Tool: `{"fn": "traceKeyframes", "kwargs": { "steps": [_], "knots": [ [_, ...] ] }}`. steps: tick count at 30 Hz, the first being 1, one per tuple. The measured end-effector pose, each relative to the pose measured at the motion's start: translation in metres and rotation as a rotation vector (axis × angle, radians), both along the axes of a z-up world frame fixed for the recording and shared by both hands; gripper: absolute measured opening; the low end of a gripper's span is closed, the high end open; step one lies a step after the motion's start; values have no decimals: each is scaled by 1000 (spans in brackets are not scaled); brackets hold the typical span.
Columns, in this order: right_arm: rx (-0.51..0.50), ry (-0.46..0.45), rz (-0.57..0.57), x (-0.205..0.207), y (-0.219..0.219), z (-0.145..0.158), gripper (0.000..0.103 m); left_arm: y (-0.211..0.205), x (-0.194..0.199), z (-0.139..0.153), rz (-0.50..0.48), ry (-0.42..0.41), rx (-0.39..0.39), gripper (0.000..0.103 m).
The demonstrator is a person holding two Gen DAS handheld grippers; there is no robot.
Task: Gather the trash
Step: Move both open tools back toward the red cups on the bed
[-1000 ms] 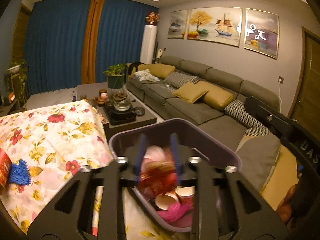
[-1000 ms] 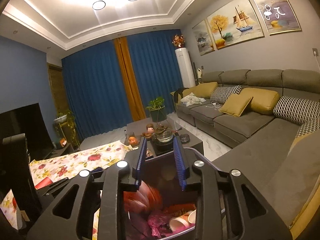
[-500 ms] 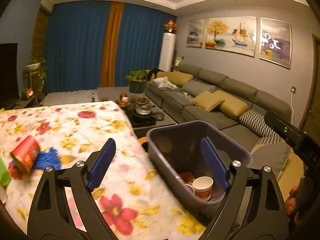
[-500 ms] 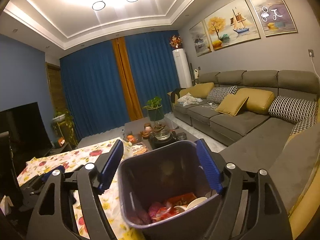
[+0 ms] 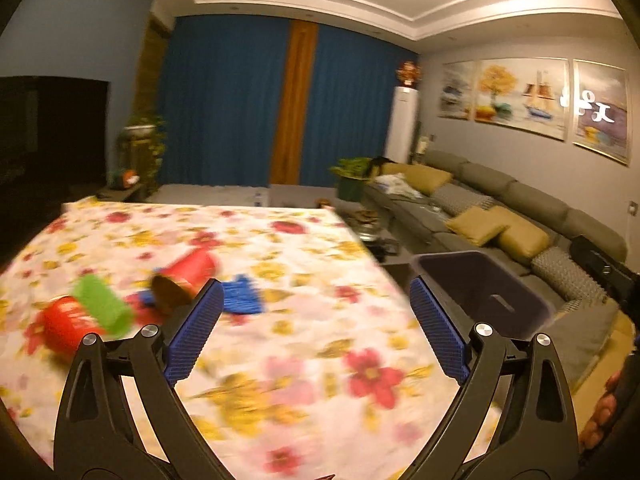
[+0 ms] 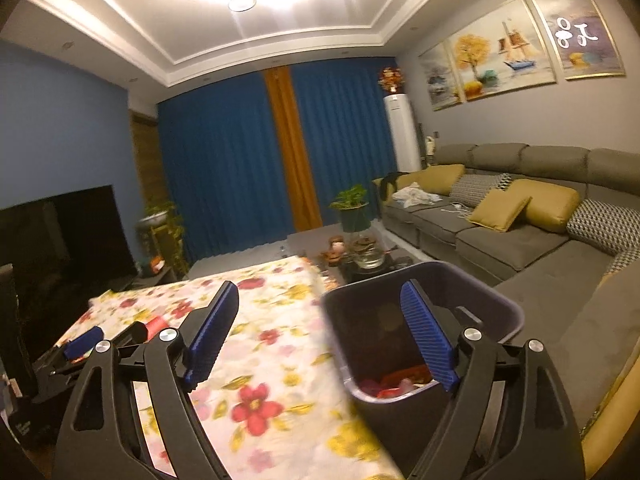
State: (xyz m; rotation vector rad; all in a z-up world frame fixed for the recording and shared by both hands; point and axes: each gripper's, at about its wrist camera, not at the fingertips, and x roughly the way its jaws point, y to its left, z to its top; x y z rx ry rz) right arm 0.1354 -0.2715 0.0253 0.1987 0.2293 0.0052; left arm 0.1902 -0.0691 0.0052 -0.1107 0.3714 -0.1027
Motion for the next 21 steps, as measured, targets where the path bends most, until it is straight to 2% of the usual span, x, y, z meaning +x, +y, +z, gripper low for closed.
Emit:
{"fn": "traceKeyframes", "kwargs": {
  "steps": [14, 18, 21],
  "knots": [
    [-46, 48, 199, 13, 115, -19, 81, 161, -38, -31, 274, 59, 21, 92],
    [-65, 59, 241, 18, 139, -23, 81, 194, -41, -37, 304, 82, 7, 92],
    [-69, 64, 262, 21, 153, -26, 81, 215, -38, -41, 277, 112, -28, 92]
  ]
}}
